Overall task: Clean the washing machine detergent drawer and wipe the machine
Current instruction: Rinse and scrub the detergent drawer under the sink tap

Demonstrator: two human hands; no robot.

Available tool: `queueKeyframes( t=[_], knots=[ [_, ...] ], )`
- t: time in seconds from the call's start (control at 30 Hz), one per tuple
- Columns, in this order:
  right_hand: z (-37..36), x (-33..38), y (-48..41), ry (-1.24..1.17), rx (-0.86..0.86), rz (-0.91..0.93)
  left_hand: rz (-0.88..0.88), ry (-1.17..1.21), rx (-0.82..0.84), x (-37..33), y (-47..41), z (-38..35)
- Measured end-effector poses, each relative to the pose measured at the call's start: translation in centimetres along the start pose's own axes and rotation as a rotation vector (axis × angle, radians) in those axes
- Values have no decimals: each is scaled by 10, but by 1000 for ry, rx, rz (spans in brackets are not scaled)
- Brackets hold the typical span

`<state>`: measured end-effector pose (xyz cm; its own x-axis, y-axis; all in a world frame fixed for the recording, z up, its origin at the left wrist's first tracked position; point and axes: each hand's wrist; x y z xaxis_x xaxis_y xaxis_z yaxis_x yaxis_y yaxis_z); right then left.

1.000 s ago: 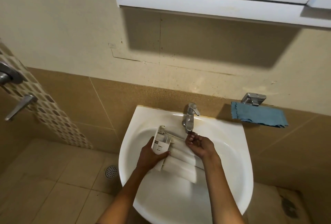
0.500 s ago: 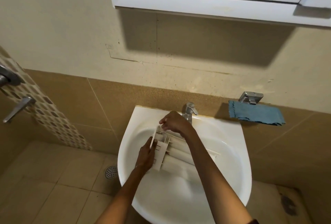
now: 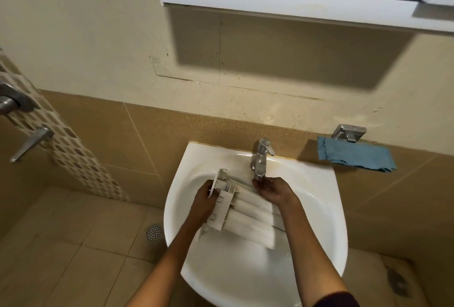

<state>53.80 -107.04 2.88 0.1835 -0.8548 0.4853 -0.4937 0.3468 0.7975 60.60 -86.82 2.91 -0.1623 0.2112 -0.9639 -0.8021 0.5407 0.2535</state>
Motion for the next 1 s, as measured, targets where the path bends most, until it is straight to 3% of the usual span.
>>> queueKeyframes(
  t=[0.2,0.4,0.57,0.63,0.7,0.8,1.0],
  knots=[
    [-19,-10,-6,56,-35,-1,147,-34,-107,-20,-8,-14],
    [11,-10,-37,116,-59,36,249,-90,-231,-30,-16,-23],
    [19,3,7,61,41,95,245,-138,-126,-36,-24,-16],
    [10,11,26,-85,196,93,225,-154,-96,-41,-23,-15],
    [-2,16,47,-75,304,130,189,-167,-76,-44,-22,-16],
    [-25,21,63,182,355,139,155,-162,-39,-49,-20,-18],
    [-86,9,69,1001,315,307,166,-73,-14,-50,-19,-19]
  ],
)
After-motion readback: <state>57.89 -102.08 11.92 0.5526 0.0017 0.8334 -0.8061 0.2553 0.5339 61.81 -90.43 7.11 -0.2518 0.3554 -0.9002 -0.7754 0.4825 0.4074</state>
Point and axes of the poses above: each hand's wrist, its own y-axis away from the middle knuckle, its own z-axis out of the back of the hand, x = y × z, and after that the axes turned 13 degrees about y, right-handed
